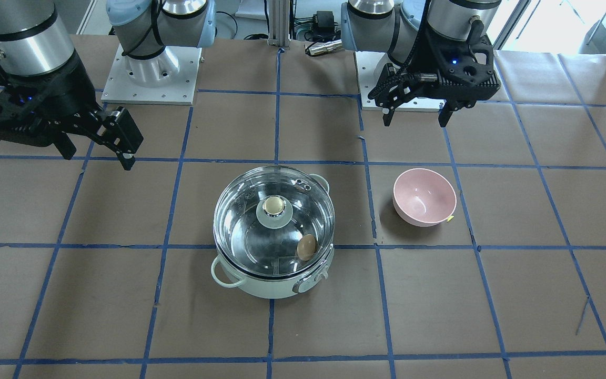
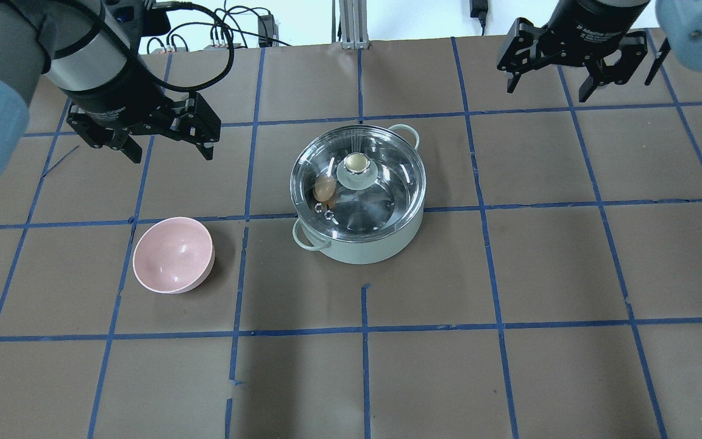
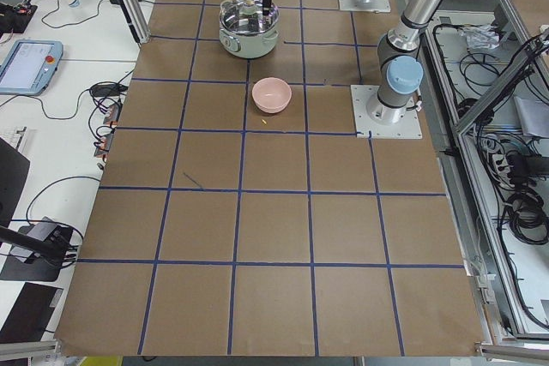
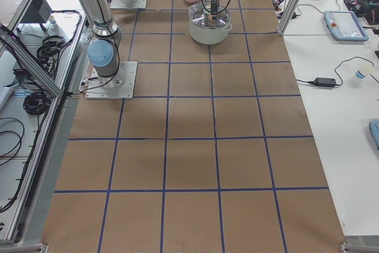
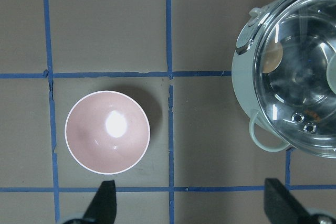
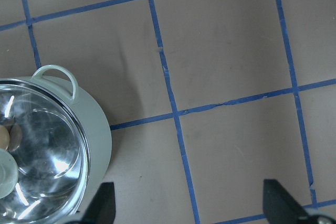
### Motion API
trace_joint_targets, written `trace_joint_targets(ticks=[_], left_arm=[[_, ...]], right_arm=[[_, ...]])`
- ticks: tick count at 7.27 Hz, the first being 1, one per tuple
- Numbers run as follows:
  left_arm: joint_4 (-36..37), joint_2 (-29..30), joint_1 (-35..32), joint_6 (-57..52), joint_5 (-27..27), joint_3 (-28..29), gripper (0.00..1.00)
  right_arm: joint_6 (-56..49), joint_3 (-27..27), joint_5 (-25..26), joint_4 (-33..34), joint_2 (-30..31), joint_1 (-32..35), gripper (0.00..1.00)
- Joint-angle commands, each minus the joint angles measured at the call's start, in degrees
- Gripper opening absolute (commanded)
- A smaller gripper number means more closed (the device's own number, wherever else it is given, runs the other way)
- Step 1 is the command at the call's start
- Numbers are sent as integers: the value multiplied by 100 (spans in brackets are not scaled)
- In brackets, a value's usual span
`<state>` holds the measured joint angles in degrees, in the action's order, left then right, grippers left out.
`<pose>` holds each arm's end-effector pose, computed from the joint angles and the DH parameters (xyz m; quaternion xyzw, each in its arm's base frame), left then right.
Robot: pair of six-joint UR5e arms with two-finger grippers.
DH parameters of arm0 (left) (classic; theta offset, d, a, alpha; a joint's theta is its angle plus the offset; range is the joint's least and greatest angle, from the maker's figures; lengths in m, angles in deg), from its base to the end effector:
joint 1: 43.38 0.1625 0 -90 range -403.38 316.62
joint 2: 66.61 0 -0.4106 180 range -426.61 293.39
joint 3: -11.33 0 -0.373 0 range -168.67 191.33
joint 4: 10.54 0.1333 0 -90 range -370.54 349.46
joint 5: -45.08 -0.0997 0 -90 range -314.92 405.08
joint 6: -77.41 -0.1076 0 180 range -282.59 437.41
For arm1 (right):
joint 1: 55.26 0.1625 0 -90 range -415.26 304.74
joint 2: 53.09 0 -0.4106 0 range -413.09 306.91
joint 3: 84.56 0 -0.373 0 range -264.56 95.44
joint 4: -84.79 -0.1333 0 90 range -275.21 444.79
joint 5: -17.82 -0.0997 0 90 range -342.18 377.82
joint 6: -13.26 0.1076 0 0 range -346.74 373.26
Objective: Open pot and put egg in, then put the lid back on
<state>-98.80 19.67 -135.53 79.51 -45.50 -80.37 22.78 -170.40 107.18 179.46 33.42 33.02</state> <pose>-0.1491 -0.4474 0.4846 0.0003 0.9994 -0.0330 0.0038 0.1192 -0.5111 0.4789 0.0976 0.9941 -0.0461 0.0087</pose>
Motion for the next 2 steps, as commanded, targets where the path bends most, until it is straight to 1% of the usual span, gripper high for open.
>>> trace_joint_targets(ticks=[1,2], left_arm=[[2,-6,-5,-25,-13,3,100],[2,-6,4,-25,-13,-6,100]], right_arm=[[-20,-82,-7,-1,6,-4,100],[-20,-82,-7,-1,15,-4,100]])
